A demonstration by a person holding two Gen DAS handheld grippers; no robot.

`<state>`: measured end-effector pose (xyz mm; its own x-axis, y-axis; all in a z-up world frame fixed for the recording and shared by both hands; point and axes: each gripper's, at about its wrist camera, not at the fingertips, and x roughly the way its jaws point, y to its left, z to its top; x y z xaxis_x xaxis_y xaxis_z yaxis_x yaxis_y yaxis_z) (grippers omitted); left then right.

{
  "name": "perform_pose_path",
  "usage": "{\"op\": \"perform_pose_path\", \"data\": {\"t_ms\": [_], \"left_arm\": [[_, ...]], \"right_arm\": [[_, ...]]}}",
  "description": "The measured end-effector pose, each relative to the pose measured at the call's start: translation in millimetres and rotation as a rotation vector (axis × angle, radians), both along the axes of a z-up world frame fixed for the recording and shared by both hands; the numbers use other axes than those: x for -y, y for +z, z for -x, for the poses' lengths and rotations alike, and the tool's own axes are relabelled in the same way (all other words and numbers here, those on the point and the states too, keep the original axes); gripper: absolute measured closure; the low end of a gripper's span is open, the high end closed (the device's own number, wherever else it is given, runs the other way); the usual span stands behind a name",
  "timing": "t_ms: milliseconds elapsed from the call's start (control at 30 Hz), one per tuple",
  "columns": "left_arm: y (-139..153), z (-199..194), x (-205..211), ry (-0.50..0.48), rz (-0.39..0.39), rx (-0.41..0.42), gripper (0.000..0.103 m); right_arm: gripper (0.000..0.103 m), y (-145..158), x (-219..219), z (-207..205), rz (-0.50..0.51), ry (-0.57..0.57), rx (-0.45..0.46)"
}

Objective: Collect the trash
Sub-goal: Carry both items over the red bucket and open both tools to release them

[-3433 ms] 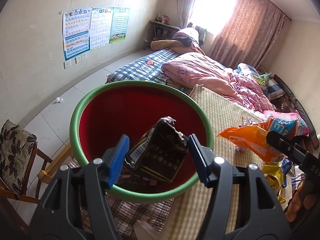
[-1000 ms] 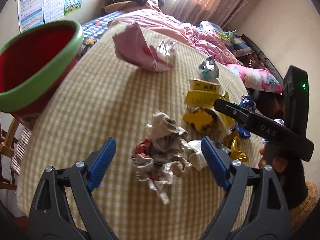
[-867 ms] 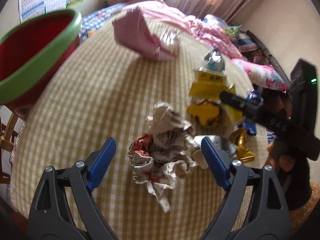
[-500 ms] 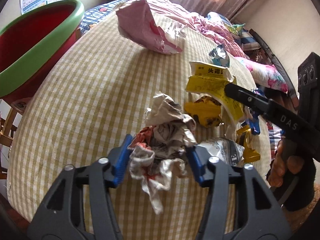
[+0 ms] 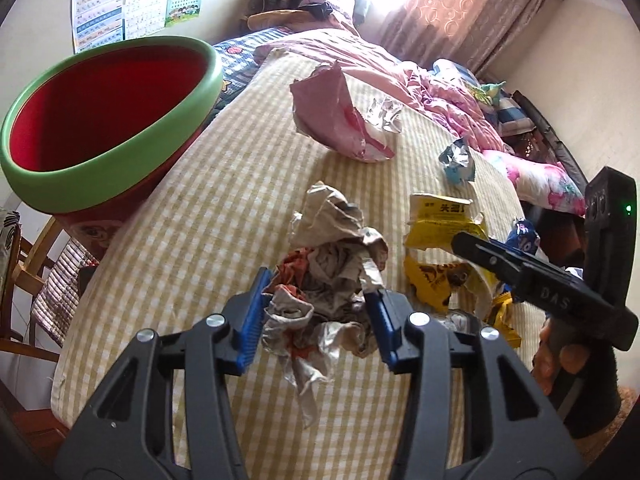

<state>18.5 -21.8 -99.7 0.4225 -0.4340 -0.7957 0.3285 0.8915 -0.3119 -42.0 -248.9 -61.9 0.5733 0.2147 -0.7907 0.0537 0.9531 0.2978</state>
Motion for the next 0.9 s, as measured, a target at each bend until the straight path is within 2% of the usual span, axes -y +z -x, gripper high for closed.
{"op": "perform_pose_path", "data": {"t_ms": [100,467,900], "left_arm": [[1,0,-3,0.010,0.002,0.002,0.058],[24,-2,-7,0.035,-0.009,0.087,0.058],[41,-3,-23,0.083,-0.023,0.146,0.058]], "right_arm": [[0.067,9,1,2,-0.004,-0.008,0.034],[0.067,48,0,10,-0.038,-0.030,0.160],[0.067,64,-24,7,-0.065,0.020,0.195]]}}
